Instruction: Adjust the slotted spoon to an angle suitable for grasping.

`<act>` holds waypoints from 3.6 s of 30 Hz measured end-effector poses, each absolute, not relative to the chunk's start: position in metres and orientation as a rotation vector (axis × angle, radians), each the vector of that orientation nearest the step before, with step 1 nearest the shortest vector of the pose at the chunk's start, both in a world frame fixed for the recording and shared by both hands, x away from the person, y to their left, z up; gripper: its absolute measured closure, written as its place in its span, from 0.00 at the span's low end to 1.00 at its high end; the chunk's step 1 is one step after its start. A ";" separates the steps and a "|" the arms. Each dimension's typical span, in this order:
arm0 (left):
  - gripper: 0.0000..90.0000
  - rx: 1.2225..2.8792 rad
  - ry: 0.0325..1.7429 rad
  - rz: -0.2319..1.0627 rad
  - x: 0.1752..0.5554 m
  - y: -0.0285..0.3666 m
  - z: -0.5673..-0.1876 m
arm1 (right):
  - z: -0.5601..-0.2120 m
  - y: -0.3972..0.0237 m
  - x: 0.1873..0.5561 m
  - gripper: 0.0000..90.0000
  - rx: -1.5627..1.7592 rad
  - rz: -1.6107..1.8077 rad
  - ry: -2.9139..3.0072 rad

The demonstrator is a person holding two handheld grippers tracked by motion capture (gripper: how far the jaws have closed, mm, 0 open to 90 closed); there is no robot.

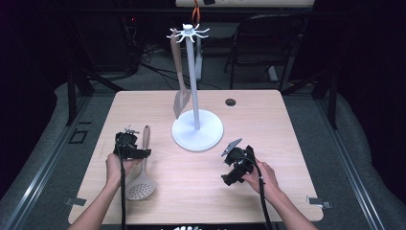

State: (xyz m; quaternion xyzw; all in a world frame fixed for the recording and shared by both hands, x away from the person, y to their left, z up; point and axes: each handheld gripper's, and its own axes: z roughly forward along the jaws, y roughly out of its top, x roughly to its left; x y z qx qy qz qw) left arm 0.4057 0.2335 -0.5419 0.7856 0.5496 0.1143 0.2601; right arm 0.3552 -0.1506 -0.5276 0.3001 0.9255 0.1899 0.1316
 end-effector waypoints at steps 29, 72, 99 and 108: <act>0.71 2.206 1.495 0.215 0.413 0.241 -0.555 | -0.533 -0.149 0.355 0.02 0.880 0.522 2.708; 0.76 2.367 1.489 0.270 0.413 0.227 -0.553 | -0.533 -0.147 0.354 0.03 0.845 0.495 2.708; 0.84 2.146 1.453 0.198 0.401 0.252 -0.534 | -0.532 -0.148 0.354 0.03 0.845 0.494 2.706; 0.84 2.015 1.407 0.280 0.392 0.264 -0.520 | -0.533 -0.148 0.354 0.03 0.847 0.498 2.702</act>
